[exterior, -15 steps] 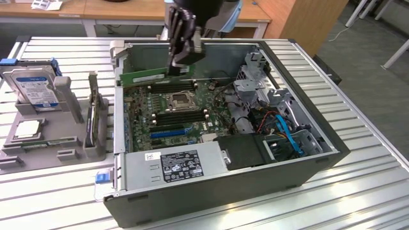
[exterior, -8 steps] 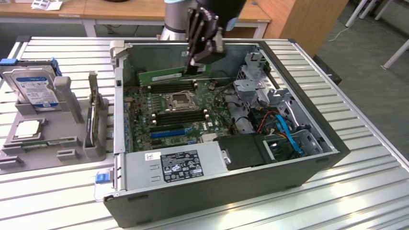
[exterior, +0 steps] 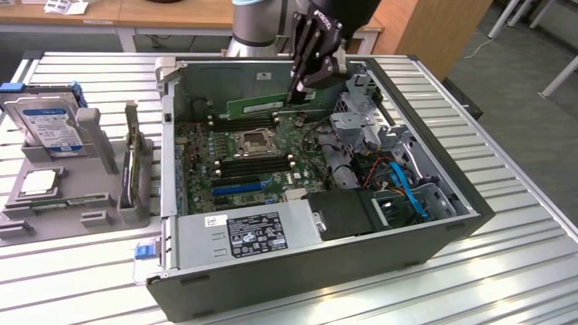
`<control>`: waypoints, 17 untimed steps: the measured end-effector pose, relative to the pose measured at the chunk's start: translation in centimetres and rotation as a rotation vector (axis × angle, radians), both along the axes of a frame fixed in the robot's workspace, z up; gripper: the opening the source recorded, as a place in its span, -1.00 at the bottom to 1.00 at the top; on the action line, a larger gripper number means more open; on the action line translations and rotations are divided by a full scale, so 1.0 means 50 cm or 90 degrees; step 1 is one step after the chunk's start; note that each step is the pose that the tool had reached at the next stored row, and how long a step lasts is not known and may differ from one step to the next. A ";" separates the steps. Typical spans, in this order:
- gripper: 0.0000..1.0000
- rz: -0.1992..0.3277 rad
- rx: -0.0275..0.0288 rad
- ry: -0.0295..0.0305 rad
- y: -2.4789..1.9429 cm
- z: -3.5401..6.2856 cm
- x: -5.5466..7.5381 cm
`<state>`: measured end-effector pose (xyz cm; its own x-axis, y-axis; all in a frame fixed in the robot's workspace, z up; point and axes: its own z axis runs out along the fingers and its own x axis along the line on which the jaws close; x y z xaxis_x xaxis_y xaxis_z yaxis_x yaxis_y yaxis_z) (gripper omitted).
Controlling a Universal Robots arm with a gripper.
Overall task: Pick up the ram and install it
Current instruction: 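Pick up the ram and move it above insertion slot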
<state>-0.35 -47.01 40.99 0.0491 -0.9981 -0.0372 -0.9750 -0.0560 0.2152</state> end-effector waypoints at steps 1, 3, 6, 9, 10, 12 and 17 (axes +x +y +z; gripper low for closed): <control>-0.73 0.000 0.0000 0.0000 0.0000 0.000 0.000; -0.73 0.000 0.0000 -0.0001 0.0064 0.000 0.000; -0.73 -0.003 0.0001 -0.0001 0.0174 -0.002 0.000; -0.73 -0.006 0.0000 0.0000 0.0282 -0.003 0.000; -0.73 -0.007 -0.0001 0.0000 0.0320 -0.004 0.000; -0.73 -0.009 0.0000 0.0000 0.0398 -0.005 0.000; -0.73 -0.012 -0.0001 0.0000 0.0614 -0.007 0.000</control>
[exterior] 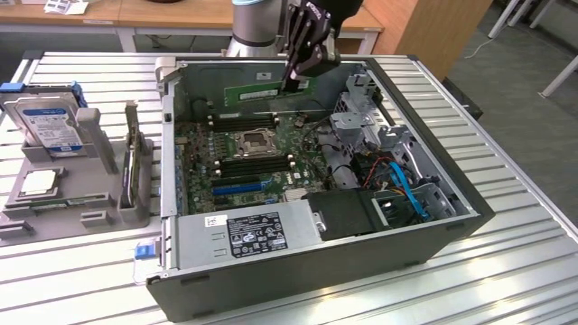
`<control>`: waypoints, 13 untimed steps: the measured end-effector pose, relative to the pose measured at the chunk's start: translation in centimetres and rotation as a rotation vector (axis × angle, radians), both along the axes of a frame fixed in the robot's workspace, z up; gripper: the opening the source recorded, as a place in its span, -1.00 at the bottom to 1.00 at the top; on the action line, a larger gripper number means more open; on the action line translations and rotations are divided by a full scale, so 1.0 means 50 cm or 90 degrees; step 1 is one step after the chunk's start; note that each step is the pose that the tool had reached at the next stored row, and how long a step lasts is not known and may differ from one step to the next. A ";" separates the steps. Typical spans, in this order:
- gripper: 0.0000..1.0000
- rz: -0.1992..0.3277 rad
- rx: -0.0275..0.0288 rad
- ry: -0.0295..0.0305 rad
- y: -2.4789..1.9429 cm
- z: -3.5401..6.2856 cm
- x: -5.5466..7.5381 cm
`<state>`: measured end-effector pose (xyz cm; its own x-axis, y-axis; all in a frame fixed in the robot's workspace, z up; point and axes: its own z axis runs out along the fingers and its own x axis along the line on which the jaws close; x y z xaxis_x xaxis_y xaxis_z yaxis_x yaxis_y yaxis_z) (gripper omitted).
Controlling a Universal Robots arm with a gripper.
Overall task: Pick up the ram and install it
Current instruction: 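Pick up the ram and move it above insertion slot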
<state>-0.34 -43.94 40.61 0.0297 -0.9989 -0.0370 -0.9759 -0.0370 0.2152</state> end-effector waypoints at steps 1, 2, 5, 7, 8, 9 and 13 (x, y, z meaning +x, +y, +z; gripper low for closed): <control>-0.73 -0.001 0.0001 0.0000 0.0044 -0.001 0.000; -0.73 -0.001 0.0001 0.0000 0.0091 -0.001 0.000; -0.73 -0.003 0.0000 0.0000 0.0222 -0.003 0.000; -0.73 -0.004 0.0001 0.0000 0.0307 -0.004 0.000; -0.73 -0.005 0.0001 -0.0001 0.0353 -0.004 0.000; -0.73 -0.005 0.0002 -0.0001 0.0405 -0.005 0.000; -0.73 -0.007 0.0001 -0.0002 0.0599 -0.006 0.000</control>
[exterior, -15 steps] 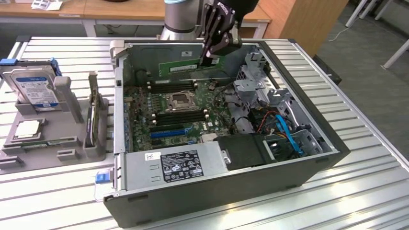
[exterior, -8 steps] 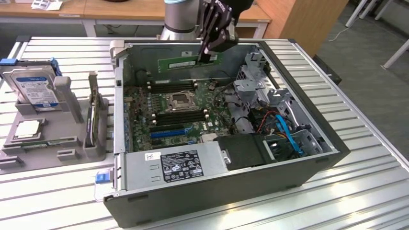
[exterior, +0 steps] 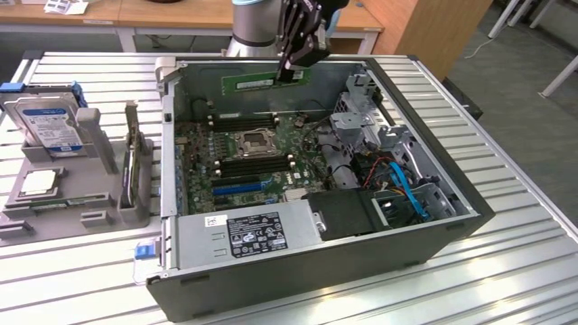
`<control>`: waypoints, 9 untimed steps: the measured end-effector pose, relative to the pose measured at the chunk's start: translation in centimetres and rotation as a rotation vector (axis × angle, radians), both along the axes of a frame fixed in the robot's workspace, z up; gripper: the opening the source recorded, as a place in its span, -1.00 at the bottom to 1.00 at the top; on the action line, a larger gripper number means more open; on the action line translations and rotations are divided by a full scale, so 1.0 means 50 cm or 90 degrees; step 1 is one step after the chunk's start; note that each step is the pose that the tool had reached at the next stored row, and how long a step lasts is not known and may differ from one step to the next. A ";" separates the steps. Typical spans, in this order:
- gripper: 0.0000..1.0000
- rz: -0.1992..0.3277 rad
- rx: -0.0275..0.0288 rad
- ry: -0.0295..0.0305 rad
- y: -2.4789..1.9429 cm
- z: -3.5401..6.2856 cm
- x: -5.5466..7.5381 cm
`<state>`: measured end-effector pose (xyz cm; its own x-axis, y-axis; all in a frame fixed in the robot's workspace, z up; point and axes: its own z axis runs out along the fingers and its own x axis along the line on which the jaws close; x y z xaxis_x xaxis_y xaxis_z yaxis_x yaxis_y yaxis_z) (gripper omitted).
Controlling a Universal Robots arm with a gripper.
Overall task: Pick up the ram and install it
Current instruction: 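Pick up the ram and move it above insertion slot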
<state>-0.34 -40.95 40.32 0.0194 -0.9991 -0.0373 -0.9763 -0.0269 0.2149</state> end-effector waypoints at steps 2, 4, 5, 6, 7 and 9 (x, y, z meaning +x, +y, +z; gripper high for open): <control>-0.73 -0.001 0.0000 -0.0007 0.0102 0.000 0.000; -0.73 -0.001 -0.0001 -0.0009 0.0204 -0.001 0.000; -0.73 -0.001 -0.0001 -0.0009 0.0259 -0.001 0.000; -0.73 -0.001 0.0000 -0.0010 0.0318 -0.002 0.000; -0.73 -0.002 0.0000 -0.0010 0.0381 -0.002 0.000; -0.73 -0.002 0.0000 -0.0011 0.0493 -0.003 0.000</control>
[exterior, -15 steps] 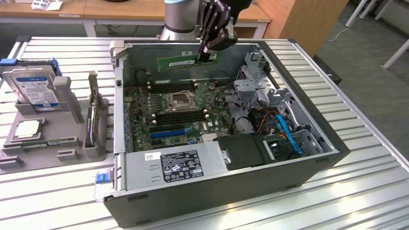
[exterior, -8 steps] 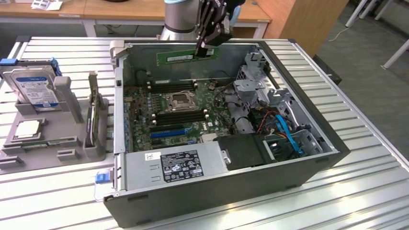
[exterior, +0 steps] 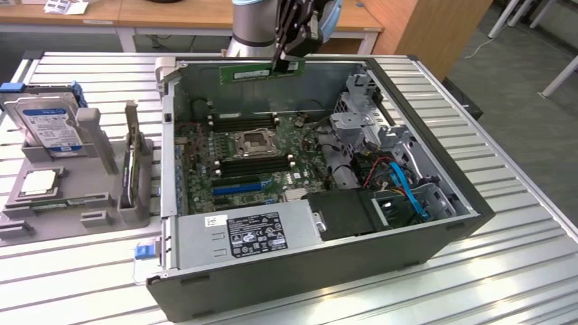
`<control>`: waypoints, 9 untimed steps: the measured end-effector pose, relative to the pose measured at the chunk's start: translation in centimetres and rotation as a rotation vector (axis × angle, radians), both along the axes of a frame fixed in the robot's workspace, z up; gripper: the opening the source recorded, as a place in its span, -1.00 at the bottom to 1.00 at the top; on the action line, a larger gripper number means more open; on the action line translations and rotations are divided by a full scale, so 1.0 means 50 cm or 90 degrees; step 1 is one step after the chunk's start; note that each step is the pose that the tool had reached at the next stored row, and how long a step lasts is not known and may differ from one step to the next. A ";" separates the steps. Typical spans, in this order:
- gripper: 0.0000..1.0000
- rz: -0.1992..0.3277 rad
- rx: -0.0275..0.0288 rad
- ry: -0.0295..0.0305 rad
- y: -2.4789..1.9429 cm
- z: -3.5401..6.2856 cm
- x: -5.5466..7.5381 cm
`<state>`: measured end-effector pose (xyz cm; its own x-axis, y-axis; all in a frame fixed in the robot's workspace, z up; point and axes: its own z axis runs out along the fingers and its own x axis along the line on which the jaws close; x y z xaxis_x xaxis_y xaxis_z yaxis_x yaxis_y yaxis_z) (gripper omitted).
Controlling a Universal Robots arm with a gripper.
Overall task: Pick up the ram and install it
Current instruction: 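Pick up the ram and move it above insertion slot, then insert the ram into the slot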
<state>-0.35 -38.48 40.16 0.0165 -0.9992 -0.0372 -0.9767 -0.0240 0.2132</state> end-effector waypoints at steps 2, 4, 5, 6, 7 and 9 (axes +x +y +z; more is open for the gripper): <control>-0.73 0.000 -0.0001 0.0000 0.0000 0.000 0.000; -0.73 0.000 -0.0001 0.0000 0.0001 0.000 0.000; -0.73 0.000 -0.0001 0.0000 0.0001 0.000 0.000; -0.73 0.000 -0.0001 0.0000 0.0001 0.000 0.000; -0.73 0.000 -0.0001 0.0000 0.0001 0.000 0.000; -0.73 0.000 -0.0001 0.0000 0.0001 0.000 0.000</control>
